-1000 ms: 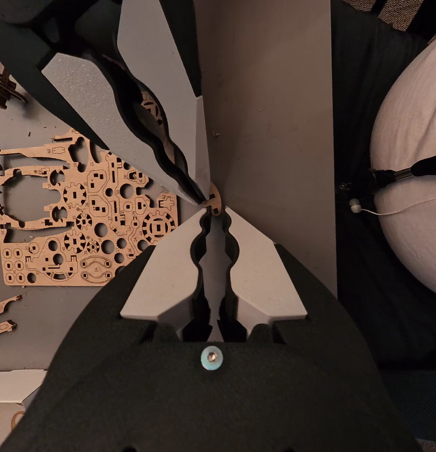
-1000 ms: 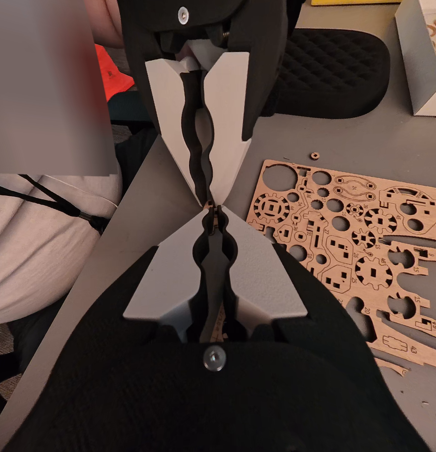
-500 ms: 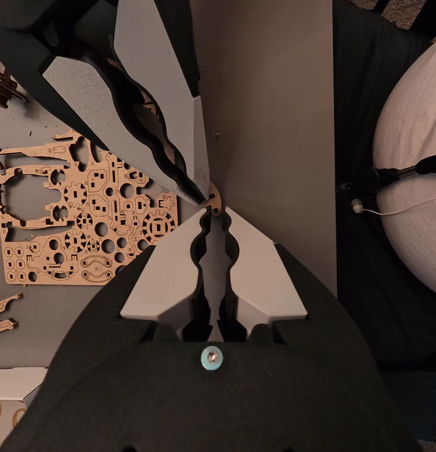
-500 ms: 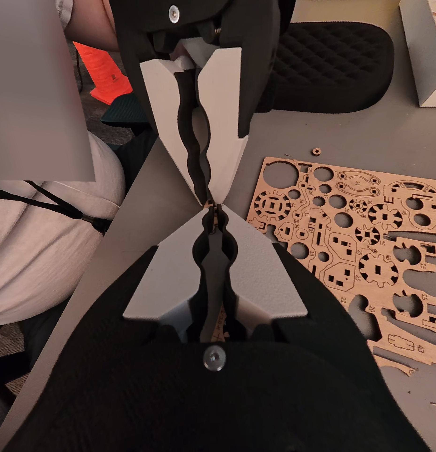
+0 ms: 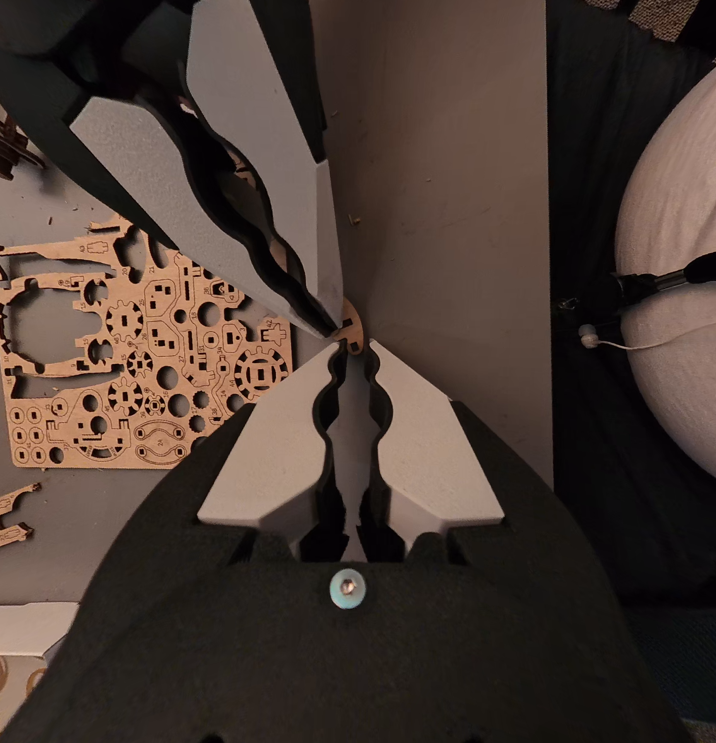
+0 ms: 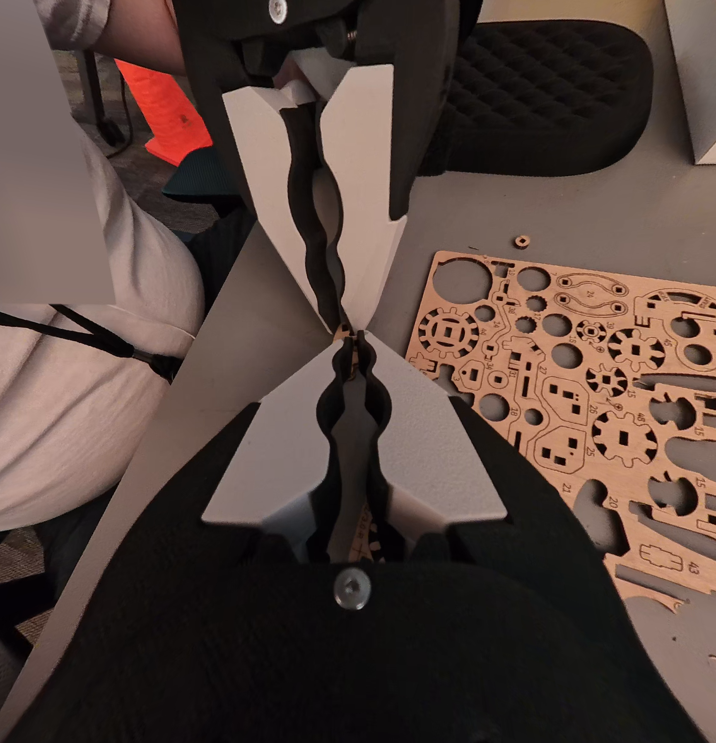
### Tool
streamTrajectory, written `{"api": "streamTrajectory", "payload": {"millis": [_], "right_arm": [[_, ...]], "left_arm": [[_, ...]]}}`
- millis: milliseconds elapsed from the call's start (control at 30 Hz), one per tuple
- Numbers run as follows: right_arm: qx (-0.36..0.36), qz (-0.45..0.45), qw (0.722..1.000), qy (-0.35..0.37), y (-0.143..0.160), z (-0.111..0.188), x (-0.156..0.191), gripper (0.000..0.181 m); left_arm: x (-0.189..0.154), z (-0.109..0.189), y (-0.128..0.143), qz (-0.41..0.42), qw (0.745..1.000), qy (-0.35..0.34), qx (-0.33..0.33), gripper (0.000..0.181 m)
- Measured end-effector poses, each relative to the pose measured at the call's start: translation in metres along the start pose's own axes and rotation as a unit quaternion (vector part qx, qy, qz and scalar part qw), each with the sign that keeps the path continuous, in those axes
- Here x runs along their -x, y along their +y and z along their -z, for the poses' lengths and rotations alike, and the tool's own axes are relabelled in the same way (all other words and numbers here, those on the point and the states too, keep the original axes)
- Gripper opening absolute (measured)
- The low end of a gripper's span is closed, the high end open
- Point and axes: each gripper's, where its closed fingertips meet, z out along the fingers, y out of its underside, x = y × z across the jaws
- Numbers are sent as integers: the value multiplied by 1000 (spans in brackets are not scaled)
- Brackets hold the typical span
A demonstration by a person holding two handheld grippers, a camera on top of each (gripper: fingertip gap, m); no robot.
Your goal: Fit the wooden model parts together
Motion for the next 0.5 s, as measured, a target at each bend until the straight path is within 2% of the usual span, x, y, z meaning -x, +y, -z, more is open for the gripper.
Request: {"api": "streamTrajectory", "payload": {"millis": [133,233,500], "right_arm": [[15,-6,1000,18,5,0,-8,4],[25,20,999,-3,4,-2,8,3],[-22,-19,999,-40,-7,3,10,8]], "left_arm": [[4,1,2,0,1000,-9,3,7],[-12,-1,-4,3,999,37,-9,6],[-8,-4,-4,-1,1000,22,-19,7]]}}
